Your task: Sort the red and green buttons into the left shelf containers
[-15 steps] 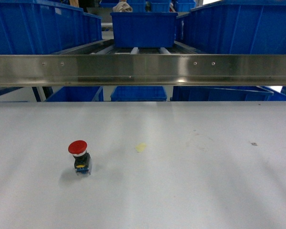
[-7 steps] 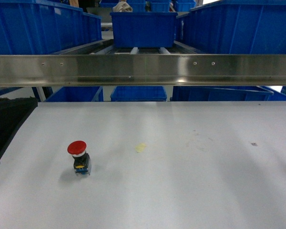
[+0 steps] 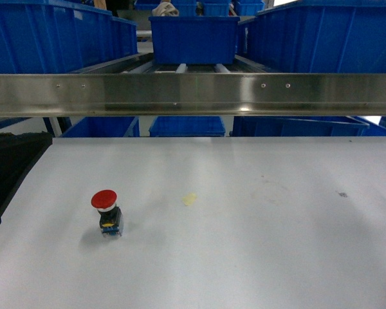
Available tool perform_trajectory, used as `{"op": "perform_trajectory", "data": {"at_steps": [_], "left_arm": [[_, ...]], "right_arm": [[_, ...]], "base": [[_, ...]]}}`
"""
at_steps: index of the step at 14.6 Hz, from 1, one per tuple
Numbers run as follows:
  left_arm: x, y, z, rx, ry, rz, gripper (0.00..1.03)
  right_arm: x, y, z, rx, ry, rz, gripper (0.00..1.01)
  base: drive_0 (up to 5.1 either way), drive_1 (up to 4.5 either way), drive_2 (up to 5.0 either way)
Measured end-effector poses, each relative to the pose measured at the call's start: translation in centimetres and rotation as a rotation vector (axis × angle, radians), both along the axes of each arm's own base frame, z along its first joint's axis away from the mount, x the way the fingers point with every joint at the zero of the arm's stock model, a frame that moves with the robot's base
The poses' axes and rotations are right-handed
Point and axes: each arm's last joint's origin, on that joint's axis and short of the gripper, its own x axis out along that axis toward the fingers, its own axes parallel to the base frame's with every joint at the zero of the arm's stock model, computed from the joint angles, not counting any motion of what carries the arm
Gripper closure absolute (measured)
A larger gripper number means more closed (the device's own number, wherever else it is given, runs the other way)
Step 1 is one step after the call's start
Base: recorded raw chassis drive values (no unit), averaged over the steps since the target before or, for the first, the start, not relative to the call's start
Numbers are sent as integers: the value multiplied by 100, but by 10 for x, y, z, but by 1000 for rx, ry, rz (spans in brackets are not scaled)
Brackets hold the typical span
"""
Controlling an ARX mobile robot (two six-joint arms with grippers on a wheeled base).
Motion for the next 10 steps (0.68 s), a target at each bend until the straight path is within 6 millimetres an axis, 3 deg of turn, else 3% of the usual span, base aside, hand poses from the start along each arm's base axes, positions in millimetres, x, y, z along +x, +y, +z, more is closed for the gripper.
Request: {"op": "perform_trajectory", "data": {"at_steps": [6,10], "left_arm": [[0,0,0,0,-1,0,5],[0,0,0,0,-1,0,5]], "right_arm": [[35,-25,-16,-28,17,-102,3],[41,-27,-20,-21,34,-85,3]], "base": [[0,0,0],[0,0,0]]}}
